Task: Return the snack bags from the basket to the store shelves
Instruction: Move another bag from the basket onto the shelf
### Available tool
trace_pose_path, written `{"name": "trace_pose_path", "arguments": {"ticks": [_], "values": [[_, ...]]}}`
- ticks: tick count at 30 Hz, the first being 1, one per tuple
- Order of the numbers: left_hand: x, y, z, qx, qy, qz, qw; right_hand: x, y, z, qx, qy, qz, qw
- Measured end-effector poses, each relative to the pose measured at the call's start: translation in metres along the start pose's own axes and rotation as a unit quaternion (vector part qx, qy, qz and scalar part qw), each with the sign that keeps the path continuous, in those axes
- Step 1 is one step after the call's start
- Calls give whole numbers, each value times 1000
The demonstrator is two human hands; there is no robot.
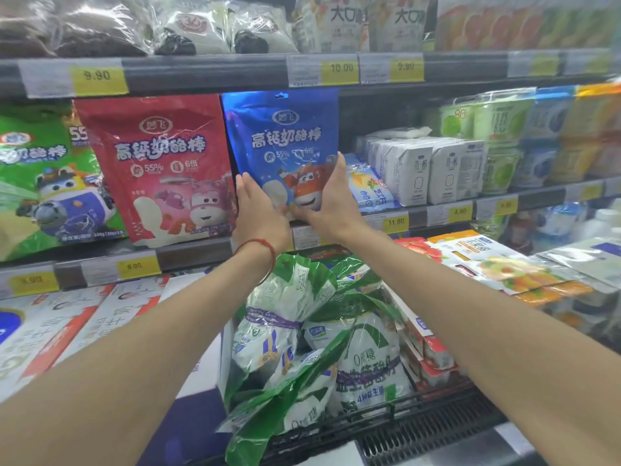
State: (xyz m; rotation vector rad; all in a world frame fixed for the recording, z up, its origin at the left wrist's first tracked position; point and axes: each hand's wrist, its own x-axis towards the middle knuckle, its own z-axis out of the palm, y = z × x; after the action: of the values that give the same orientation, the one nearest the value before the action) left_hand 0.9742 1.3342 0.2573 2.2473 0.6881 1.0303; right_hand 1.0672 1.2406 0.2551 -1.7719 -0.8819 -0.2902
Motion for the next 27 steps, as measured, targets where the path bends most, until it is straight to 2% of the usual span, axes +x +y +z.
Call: {"name": "trace_pose_path", "arguments": {"ticks": [3,7,12,18,20,24,27], "values": [[0,4,3,62,-5,-10,998,5,1,3,-56,2,11,998],[3,2,6,71,-11,-11,997,6,5,5,-66,9,3,998],[1,-4,8,27,14,11,999,6,9,-3,-27,-7,-5,1000],[-5,-7,8,-65,2,18,998,8,6,-19,72,-51,66,994],[-13,-5,3,-103,-10,8,995,5,6,-21,75,-52,60,994],[-27,12,-11,-155,4,-66,986,3,5,-18,113,-81,98,985],[-31,28,-25,-185,-12,-126,974,2,-5,-23,95,-85,131,983]]}}
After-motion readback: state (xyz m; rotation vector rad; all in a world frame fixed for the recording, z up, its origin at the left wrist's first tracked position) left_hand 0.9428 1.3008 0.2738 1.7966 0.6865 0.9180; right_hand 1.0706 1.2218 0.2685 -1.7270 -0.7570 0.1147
